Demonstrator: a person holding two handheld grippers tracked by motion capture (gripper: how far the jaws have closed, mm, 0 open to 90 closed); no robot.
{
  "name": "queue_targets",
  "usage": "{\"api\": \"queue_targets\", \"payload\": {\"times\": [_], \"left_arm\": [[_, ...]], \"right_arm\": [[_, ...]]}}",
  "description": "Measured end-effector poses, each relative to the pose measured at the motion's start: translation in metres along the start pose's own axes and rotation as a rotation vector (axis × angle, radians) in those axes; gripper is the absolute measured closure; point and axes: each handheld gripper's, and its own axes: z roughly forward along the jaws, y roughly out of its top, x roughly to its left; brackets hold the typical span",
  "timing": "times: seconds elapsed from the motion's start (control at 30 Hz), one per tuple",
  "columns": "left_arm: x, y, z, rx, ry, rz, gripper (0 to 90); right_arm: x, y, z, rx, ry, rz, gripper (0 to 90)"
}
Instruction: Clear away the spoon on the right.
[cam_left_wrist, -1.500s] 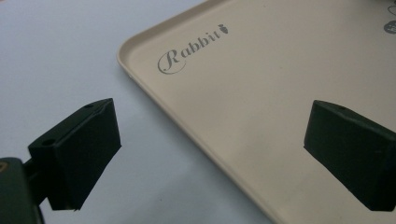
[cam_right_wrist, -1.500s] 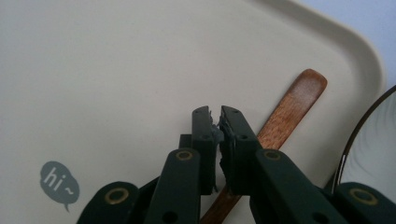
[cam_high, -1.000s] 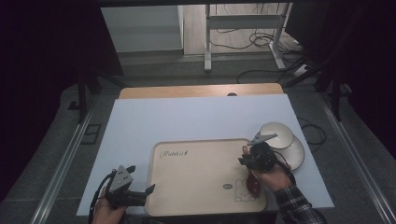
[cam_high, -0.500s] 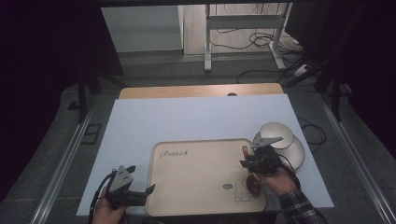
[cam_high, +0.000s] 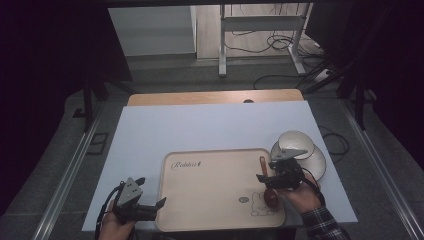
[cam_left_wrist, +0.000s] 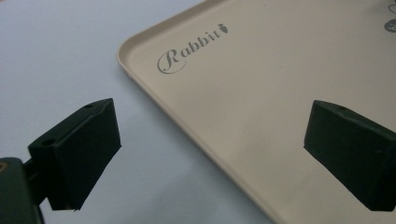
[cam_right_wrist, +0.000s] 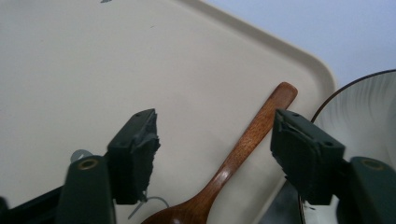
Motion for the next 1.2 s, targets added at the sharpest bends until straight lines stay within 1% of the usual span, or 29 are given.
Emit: {"api": "queue_targets", "payload": {"times": [0.03, 0.07, 0.17, 0.2, 0.23, 0.3, 0.4, 0.47, 0.53, 0.67, 1.2], "left_arm": [[0.000, 0.000, 0.000, 0.000, 0.000, 0.000, 3.4], [0.000, 0.000, 0.000, 0.001, 0.000, 0.001, 3.4], [0.000, 0.000, 0.000, 0.002, 0.000, 0.002, 3.4], [0.000, 0.000, 0.000, 0.003, 0.000, 0.002, 3.4], [0.000, 0.000, 0.000, 0.002, 0.000, 0.001, 3.4], [0.000, 0.000, 0.000, 0.002, 0.000, 0.000, 3.4], [0.000, 0.000, 0.000, 0.002, 0.000, 0.001, 3.4], [0.000, 0.000, 0.000, 0.002, 0.001, 0.001, 3.4], [0.000, 0.000, 0.000, 0.002, 0.002, 0.003, 3.5], [0.000, 0.000, 0.000, 0.004, 0.002, 0.004, 3.4], [0.000, 0.000, 0.000, 0.005, 0.003, 0.005, 3.4]], "right_arm": [[0.000, 0.000, 0.000, 0.000, 0.000, 0.000, 30.0], [0.000, -0.002, 0.000, -0.003, -0.006, 0.000, 26.5], [0.000, -0.003, -0.001, -0.013, -0.012, 0.000, 24.2], [0.000, -0.004, -0.002, -0.021, -0.021, -0.011, 21.7], [0.000, -0.004, -0.002, -0.024, -0.023, -0.011, 20.6], [0.000, -0.004, -0.003, -0.028, -0.022, -0.007, 19.4], [0.001, -0.006, -0.007, -0.045, -0.023, -0.017, 15.9], [0.002, -0.007, -0.007, -0.047, -0.023, -0.015, 15.1], [0.002, -0.009, -0.010, -0.054, -0.022, -0.025, 12.8], [0.003, -0.012, -0.013, -0.058, -0.028, -0.030, 10.5], [0.002, -0.024, -0.027, -0.083, -0.045, -0.023, 5.6]]}}
